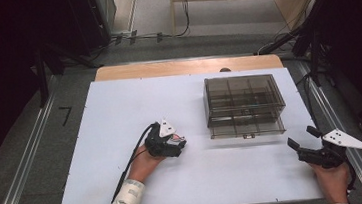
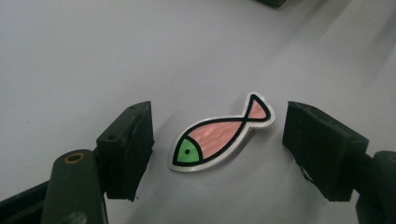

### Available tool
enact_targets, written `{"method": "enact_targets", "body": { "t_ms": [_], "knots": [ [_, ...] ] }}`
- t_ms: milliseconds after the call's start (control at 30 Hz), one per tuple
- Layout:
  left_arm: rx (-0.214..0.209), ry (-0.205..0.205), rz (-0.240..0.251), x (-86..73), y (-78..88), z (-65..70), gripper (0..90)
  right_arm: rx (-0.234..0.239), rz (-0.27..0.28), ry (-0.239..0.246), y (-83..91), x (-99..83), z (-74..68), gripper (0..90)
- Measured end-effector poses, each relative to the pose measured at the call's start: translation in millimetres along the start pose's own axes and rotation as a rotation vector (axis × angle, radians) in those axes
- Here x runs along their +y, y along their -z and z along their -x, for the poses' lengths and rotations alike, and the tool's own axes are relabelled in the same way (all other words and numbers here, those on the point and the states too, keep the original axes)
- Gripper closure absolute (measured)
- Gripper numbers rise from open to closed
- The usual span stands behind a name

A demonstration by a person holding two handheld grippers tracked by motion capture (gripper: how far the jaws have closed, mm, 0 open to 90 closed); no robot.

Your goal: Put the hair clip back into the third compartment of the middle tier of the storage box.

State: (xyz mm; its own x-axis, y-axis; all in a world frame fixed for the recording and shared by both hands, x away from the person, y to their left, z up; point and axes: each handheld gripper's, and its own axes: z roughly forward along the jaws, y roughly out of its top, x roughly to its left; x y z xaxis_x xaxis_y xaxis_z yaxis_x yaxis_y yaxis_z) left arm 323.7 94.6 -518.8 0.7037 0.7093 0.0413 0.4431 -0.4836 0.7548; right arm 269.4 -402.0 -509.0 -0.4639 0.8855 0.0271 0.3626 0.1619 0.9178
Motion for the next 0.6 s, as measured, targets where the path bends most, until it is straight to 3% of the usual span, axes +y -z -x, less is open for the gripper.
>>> {"method": "enact_targets", "body": {
  "t_ms": [33,267,400,600],
  "knots": [
    [-0.012,0.015,-0.006,0.2,-0.3,-1.7,25.0,0.000,-0.002,-0.003,0.2,0.0,-0.1,8.9],
    [-0.020,0.020,-0.004,0.3,-0.2,-3.7,27.4,0.002,-0.001,-0.006,0.0,0.0,0.3,8.9],
    [-0.019,0.011,0.008,-0.4,1.3,-4.0,38.7,0.001,-0.002,-0.005,0.1,0.0,0.2,8.9],
    [-0.047,-0.040,0.021,-1.2,2.6,-0.3,56.3,0.002,0.000,-0.006,0.1,0.0,0.3,8.9]
  ]
}}
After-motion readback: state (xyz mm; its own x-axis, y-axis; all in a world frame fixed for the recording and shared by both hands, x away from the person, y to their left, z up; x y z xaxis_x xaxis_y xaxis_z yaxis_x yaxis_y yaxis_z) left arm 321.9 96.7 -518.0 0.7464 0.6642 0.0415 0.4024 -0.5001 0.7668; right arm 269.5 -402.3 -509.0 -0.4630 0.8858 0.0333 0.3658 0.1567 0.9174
